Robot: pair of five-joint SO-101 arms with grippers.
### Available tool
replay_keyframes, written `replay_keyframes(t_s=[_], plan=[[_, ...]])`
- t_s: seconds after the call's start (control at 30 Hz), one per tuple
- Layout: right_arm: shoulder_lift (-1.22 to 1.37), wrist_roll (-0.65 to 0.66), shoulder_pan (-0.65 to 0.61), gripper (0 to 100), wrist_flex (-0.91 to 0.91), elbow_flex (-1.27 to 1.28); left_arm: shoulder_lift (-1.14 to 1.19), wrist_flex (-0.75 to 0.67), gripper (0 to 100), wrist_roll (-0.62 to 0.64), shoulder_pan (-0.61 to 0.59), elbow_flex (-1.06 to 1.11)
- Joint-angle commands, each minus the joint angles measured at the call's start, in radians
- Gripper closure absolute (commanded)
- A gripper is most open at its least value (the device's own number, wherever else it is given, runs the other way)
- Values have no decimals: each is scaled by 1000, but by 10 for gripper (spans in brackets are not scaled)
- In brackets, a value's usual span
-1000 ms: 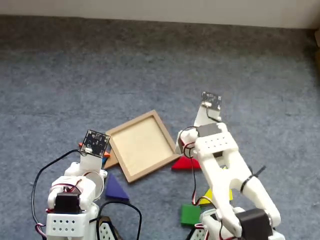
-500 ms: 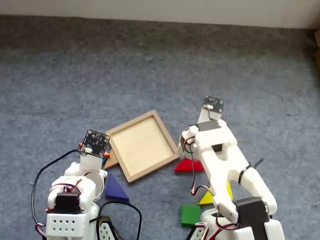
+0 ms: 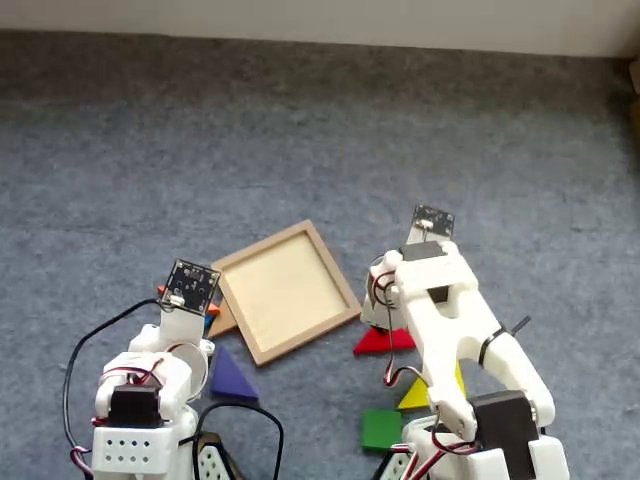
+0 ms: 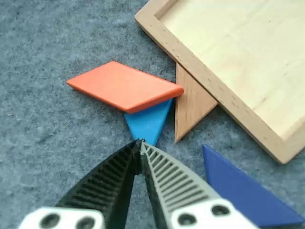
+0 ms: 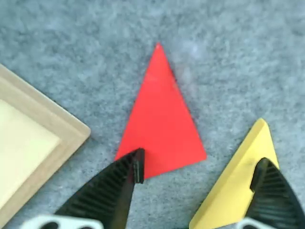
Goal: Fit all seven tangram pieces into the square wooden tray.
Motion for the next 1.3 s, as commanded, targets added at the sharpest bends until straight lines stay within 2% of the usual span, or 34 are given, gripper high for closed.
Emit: replay_keyframes(t_s=[0.0,0.33,0.4,0.5,0.63,0.7,0.87,1.07,1.27], plan=[[102,-3,8,652,-39,-22,-31,5,993,-8,-8,21],[426,-2,-1,657,171,-355,-31,5,993,-8,-8,21],[447,-2,-18,695,177,-390,-31,5,993,-8,-8,21],[447,9,-56,803,177,-404,-31,5,993,-8,-8,21],[449,172,-73,941,177,-412,-31,5,993,-8,-8,21],[449,219,-70,961,177,-412,-31,5,993,-8,-8,21],[444,227,-71,964,179,-412,-31,5,993,-8,-8,21],[240,321,-70,995,170,-395,-31,5,993,-8,-8,21],[-102,367,-30,993,50,-160,-31,5,993,-8,-8,21]])
